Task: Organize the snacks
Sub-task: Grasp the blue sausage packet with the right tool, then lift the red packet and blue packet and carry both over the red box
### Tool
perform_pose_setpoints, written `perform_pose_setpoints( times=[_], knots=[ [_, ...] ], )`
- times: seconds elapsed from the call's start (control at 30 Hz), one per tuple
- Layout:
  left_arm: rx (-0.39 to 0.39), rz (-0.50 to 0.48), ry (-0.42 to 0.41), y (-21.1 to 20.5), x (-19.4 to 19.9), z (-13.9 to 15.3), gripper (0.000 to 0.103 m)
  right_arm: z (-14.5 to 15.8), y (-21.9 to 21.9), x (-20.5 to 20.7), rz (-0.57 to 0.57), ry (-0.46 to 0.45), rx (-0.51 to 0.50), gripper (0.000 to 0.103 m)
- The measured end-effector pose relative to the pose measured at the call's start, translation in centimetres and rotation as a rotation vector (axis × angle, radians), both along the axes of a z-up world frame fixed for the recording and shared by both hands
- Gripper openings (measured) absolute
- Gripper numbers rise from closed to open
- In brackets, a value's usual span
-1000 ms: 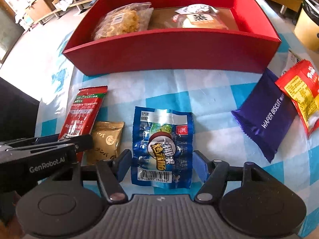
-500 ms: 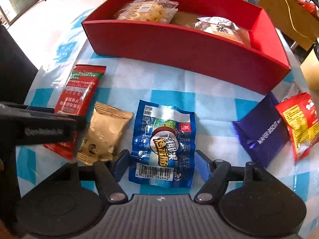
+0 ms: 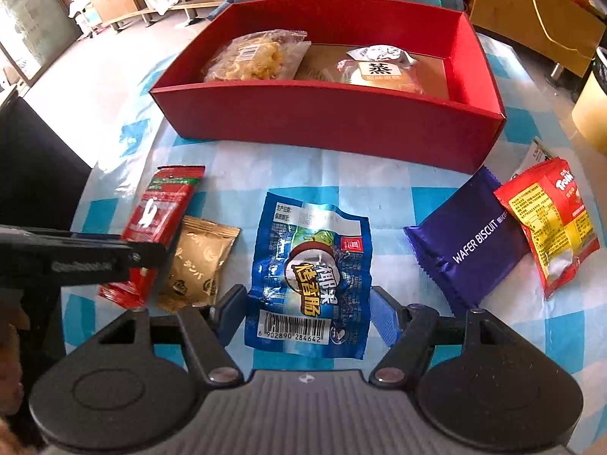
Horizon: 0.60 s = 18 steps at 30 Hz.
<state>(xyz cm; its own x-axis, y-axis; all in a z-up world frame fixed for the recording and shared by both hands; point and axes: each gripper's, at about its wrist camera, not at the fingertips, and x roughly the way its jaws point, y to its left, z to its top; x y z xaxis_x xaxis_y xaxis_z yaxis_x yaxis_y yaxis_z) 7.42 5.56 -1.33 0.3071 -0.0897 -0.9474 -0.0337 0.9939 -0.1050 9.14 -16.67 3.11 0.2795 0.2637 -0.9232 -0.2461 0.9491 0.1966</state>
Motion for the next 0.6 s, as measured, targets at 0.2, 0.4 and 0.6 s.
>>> perform_pose_setpoints(
  times=[0.2,0.4,0.6],
  knots=[
    [0.078,0.004,-0.023,-0.9,1.3,-0.8,0.073,-0.8,0.2,0.1,0.009,0.027,0.013,0.063],
    [0.086,-0.018,-0.032,-1.3,0.2,-0.3,0.056,-0.4,-0.8,0.3,-0.017,0.016,0.031,0.063],
    [0.015,0.001,-0.071,-0.8,-0.6,1.9,0.054,1.5,-1.6,0.5,-0.040,-0.034,0.067,0.063]
  ],
)
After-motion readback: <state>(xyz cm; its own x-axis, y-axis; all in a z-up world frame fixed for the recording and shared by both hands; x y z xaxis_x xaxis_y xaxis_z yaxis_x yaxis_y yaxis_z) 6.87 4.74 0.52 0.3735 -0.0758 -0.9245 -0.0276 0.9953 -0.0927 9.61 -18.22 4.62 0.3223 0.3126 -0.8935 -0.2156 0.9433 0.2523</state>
